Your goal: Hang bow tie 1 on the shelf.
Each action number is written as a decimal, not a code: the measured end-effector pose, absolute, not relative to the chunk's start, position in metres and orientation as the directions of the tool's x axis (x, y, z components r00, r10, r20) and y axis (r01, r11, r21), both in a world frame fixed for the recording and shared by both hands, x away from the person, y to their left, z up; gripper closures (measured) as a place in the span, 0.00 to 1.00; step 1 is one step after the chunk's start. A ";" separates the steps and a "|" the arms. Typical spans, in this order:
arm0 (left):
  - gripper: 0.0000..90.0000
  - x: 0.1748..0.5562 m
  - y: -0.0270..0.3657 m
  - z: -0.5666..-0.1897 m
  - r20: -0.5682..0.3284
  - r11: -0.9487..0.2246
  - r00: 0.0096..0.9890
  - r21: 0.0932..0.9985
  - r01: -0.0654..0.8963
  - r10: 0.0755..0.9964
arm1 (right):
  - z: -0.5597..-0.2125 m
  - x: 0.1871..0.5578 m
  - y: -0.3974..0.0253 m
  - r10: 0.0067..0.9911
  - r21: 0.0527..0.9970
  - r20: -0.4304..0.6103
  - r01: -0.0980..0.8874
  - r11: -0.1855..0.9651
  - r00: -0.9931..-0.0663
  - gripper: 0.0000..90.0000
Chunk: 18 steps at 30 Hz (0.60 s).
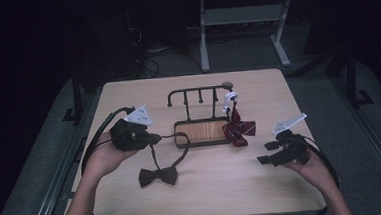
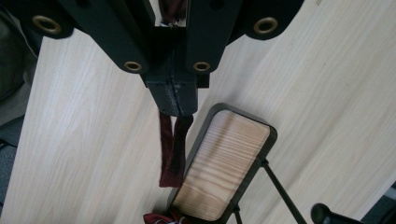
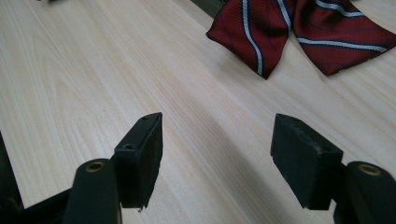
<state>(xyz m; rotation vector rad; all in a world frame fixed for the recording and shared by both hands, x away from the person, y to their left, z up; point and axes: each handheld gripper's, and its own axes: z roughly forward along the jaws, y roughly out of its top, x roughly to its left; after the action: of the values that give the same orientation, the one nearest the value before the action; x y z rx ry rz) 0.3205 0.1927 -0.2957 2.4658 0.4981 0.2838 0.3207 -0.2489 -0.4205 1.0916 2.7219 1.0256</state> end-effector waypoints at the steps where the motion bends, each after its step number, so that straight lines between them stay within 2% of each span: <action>1: 1.00 0.322 0.193 -0.294 0.090 -0.753 0.907 0.595 0.282 0.411 | -0.421 0.321 -0.249 0.627 0.590 0.202 0.604 0.536 -0.753 0.38; 18: 1.00 0.344 0.190 -0.278 0.074 -0.735 0.902 0.610 0.296 0.425 | -0.419 0.320 -0.251 0.632 0.592 0.206 0.609 0.528 -0.747 0.38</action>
<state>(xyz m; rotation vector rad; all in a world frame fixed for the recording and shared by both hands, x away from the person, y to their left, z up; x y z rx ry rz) 0.3436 0.1896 -0.2785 2.4478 0.5150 0.2772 0.3200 -0.2509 -0.4191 1.1038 2.7162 1.0306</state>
